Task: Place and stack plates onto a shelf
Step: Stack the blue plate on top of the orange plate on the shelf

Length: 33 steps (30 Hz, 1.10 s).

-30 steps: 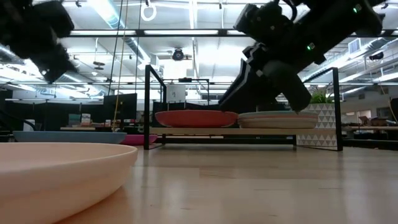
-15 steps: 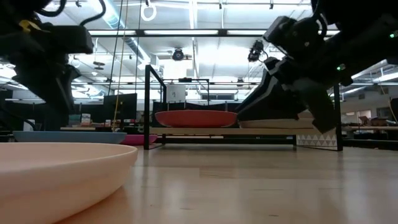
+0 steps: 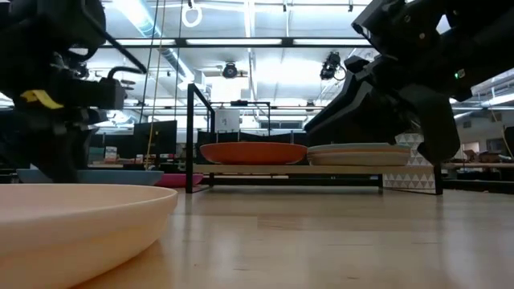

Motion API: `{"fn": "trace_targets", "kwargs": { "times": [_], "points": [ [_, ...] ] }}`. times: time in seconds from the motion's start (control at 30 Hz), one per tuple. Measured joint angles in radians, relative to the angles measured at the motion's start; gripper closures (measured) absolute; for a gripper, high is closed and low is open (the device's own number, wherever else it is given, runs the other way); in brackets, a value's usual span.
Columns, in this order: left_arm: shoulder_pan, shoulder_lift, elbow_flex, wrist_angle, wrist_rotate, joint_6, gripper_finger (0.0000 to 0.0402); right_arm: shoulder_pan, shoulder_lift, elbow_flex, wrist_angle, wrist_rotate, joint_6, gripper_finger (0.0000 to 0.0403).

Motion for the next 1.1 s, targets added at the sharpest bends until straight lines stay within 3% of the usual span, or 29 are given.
{"fn": "trace_targets", "kwargs": {
  "times": [0.2,0.4,0.6,0.83,1.03,1.1],
  "points": [
    [0.000,0.010,0.039,-0.080,0.072,-0.006,0.0382,0.005,0.000,0.000,0.001,0.003,0.000,0.0310],
    [-0.001,0.012,0.279,-0.342,0.288,-0.006,0.0386,0.004,0.000,0.000,0.000,0.003,0.004,0.0310],
    [-0.002,0.009,0.512,-0.339,0.413,0.101,0.0386,0.014,0.000,0.000,-0.005,0.014,0.024,0.0310],
    [0.002,0.010,0.584,-0.107,0.384,0.356,0.0387,0.081,0.000,0.000,-0.008,0.127,0.044,0.0310],
    [0.045,0.062,0.584,0.084,0.081,0.586,0.0385,0.132,0.000,0.000,-0.008,0.164,0.087,0.0310],
    [0.076,0.091,0.584,0.144,0.043,0.635,0.0385,0.141,0.000,0.000,-0.008,0.164,0.110,0.0310]
  ]
}}
